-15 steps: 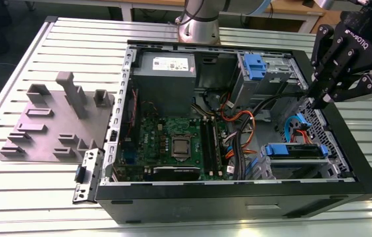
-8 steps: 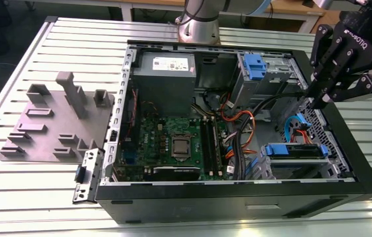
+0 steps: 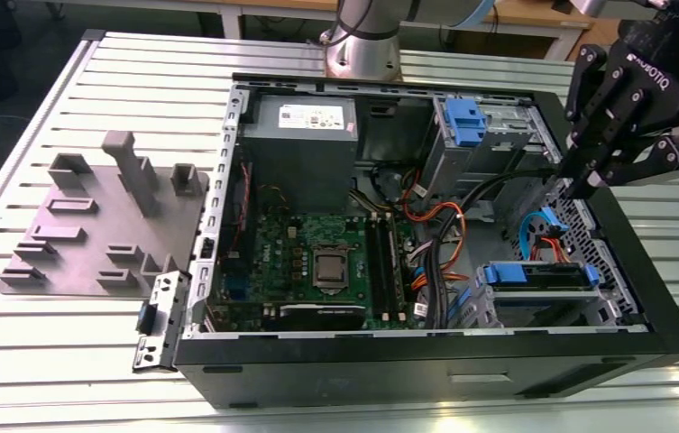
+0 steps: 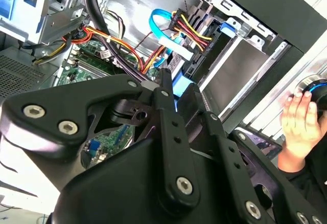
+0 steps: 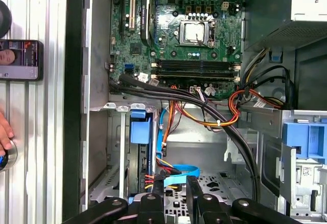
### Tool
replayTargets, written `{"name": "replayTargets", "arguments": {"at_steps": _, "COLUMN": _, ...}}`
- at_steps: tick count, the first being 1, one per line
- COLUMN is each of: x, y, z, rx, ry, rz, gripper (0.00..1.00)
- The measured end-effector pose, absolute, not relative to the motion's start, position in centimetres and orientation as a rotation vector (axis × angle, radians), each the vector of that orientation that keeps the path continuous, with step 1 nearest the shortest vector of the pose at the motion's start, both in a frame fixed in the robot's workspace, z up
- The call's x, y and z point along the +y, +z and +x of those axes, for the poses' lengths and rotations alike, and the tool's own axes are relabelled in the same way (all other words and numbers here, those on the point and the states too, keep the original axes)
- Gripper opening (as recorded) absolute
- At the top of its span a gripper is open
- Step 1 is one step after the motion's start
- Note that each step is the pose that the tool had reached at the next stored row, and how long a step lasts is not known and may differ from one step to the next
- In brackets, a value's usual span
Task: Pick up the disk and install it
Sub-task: 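Insert the second disk wire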
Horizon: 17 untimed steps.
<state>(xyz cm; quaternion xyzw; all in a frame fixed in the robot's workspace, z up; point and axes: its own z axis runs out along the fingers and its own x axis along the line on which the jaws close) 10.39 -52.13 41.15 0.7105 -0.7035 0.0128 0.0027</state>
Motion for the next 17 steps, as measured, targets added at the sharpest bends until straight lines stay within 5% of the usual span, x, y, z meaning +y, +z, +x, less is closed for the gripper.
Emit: {"name": "replayTargets", "arguments": {"at_steps": 17, "x": -52.13, "y": 40.61, "z": 11.05, "rx": -2.207, "ry": 0.039, "rz": 2.226, "gripper": 0.31}}
